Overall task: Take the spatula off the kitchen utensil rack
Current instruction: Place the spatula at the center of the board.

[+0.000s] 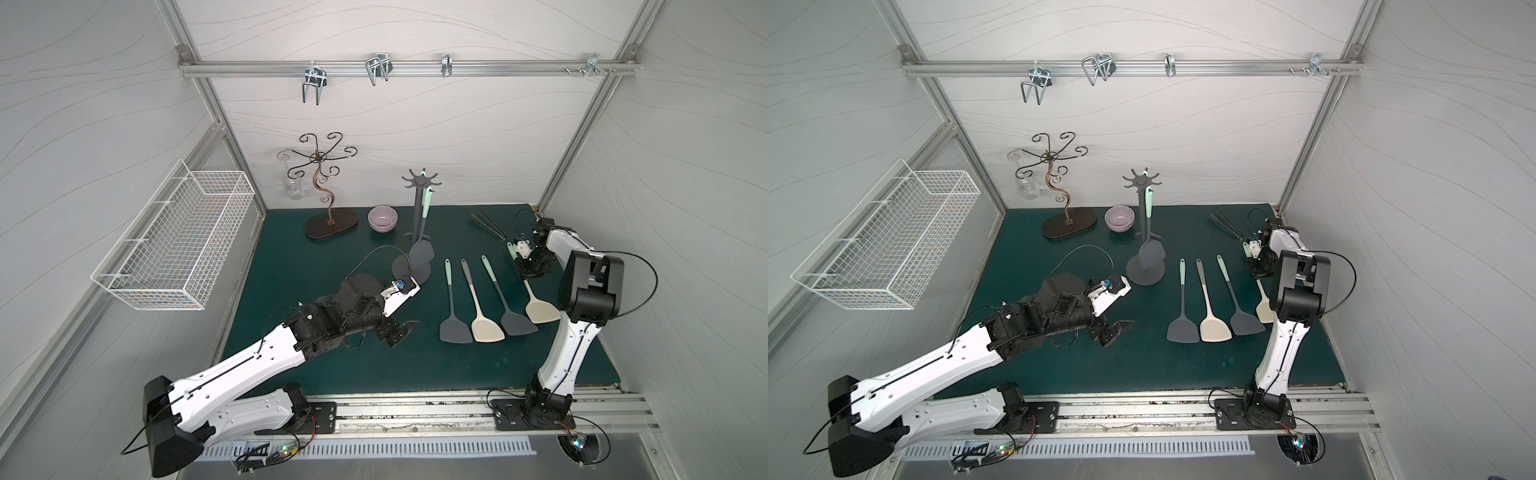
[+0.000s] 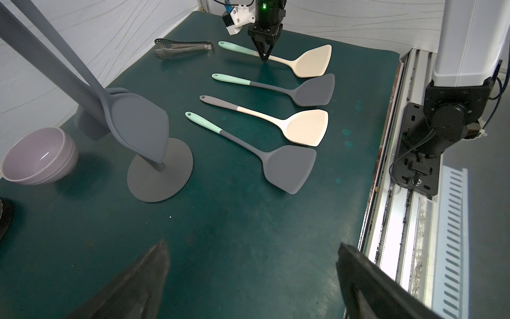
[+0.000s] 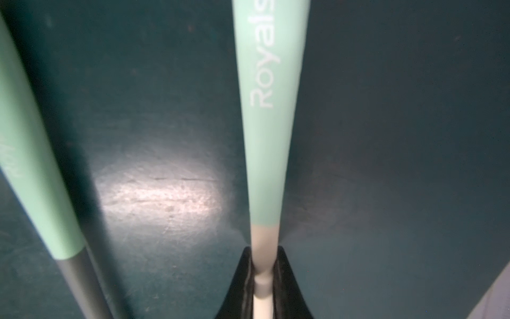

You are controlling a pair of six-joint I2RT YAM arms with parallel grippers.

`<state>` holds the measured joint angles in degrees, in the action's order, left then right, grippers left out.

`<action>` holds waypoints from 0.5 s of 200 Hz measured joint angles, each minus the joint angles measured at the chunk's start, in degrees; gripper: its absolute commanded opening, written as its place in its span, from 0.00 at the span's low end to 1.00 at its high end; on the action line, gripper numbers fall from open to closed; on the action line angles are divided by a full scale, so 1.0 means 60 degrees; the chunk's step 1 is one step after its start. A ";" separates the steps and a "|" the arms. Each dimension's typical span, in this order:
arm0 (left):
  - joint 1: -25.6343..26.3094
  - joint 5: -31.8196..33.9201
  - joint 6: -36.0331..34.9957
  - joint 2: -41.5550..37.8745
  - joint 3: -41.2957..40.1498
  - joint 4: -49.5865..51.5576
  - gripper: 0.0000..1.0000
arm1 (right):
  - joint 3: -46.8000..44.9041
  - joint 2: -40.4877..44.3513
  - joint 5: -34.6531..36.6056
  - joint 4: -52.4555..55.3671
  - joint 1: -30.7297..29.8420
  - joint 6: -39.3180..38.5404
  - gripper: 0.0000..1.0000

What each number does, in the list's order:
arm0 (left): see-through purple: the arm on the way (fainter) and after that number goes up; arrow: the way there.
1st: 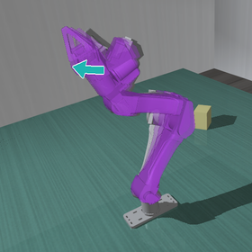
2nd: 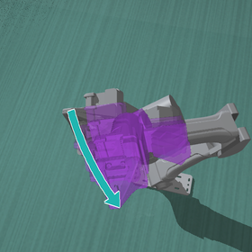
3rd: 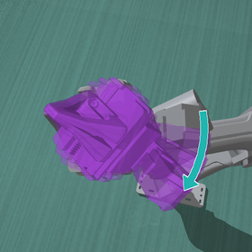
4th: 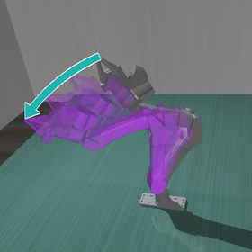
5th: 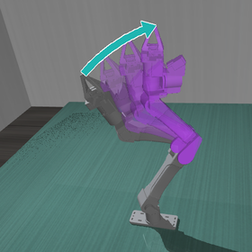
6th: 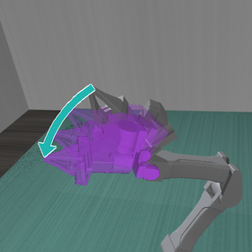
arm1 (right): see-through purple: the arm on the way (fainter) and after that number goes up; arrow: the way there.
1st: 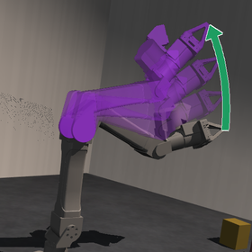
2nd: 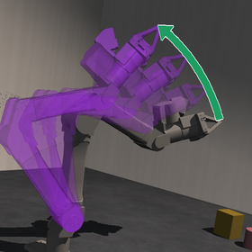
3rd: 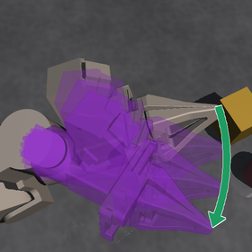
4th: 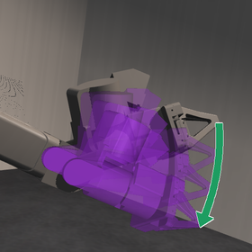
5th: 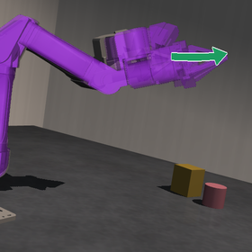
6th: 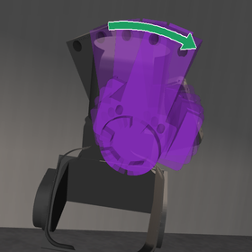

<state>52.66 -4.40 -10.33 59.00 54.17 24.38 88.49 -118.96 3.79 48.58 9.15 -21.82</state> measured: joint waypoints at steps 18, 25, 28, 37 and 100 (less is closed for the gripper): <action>0.0000 -0.0007 0.0000 -0.0007 -0.0018 -0.0058 0.99 | -0.0222 0.0109 -0.0004 -0.0004 -0.0004 0.0066 0.00; 0.0000 -0.0011 0.0000 -0.0011 -0.0033 -0.0084 0.99 | -0.0277 0.0146 0.0000 -0.0004 -0.0004 0.0076 0.00; 0.0000 -0.0011 0.0004 -0.0015 -0.0044 -0.0098 0.99 | -0.0284 0.0153 0.0000 0.0004 -0.0007 0.0080 0.00; 0.0000 -0.0011 0.0000 -0.0025 -0.0073 -0.0120 0.99 | -0.0299 0.0157 0.0007 0.0004 -0.0022 0.0095 0.00; 0.0000 -0.0011 0.0000 -0.0120 -0.0171 -0.0153 0.99 | -0.0306 0.0153 0.0095 0.0047 -0.0120 0.0226 0.20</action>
<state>52.66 -4.47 -10.33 58.28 53.15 23.46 86.65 -118.04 4.36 48.86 8.43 -20.47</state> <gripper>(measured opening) 0.994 0.166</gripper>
